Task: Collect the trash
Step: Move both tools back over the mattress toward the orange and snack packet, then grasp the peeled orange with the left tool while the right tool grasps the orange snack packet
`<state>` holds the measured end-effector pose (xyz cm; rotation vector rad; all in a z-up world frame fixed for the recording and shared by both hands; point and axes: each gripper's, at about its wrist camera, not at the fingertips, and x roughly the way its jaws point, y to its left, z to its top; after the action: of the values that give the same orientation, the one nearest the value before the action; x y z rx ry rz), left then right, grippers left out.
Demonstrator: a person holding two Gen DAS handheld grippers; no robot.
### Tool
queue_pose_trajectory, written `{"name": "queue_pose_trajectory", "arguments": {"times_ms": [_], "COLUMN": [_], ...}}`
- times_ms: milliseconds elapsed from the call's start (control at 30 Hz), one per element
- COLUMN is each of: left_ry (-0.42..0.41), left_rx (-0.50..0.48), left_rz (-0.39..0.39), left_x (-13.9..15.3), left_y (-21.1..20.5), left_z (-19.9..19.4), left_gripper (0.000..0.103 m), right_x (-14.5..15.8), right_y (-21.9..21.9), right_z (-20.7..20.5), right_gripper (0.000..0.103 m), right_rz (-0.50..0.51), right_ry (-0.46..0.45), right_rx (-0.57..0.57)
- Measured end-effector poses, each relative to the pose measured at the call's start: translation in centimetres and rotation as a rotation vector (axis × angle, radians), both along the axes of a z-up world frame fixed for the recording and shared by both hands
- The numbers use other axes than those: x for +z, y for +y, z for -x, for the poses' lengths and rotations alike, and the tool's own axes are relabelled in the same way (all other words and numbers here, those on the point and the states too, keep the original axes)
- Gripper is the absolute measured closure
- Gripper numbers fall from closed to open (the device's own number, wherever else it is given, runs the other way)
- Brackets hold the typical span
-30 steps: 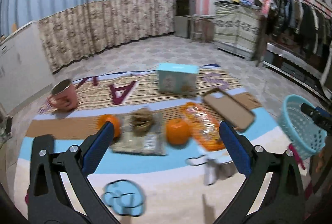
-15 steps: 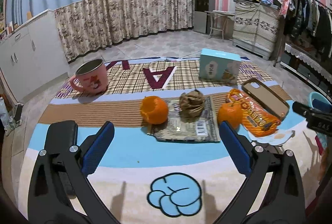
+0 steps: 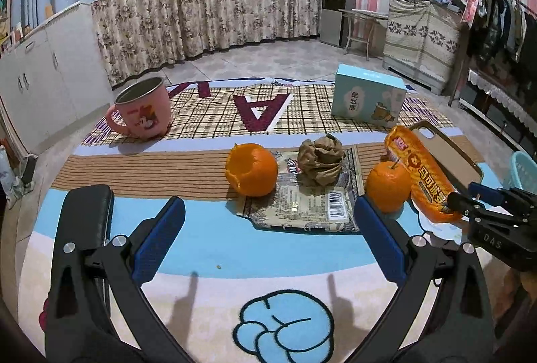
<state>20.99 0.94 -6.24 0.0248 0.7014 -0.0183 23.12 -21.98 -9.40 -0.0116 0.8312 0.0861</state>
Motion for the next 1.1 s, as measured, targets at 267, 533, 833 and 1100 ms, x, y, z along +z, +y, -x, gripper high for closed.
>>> {"name": "queue_pose_trajectory", "arguments": {"times_ms": [267, 533, 833, 1100], "left_ry": [0.023, 0.021, 0.017, 0.068], "left_rx": [-0.044, -0.071, -0.126, -0.179], "left_rz": [0.005, 0.031, -0.043, -0.034], "left_x": [-0.8, -0.6, -1.2, -2.7], "left_y": [-2.1, -4.7, -8.4, -9.8], "left_z": [-0.3, -1.0, -2.7, -4.4], "left_gripper": [0.005, 0.005, 0.006, 0.021], "right_x": [0.6, 1.8, 2.7, 1.9], "right_y": [-1.6, -4.6, -6.9, -8.7], "right_z": [0.5, 0.5, 1.1, 1.0], "right_gripper": [0.094, 0.099, 0.1, 0.1], "right_rz": [-0.076, -0.128, -0.141, -0.167], "right_ry": [-0.014, -0.063, -0.125, -0.116], "right_rx": [0.035, -0.052, -0.136, -0.195]}}
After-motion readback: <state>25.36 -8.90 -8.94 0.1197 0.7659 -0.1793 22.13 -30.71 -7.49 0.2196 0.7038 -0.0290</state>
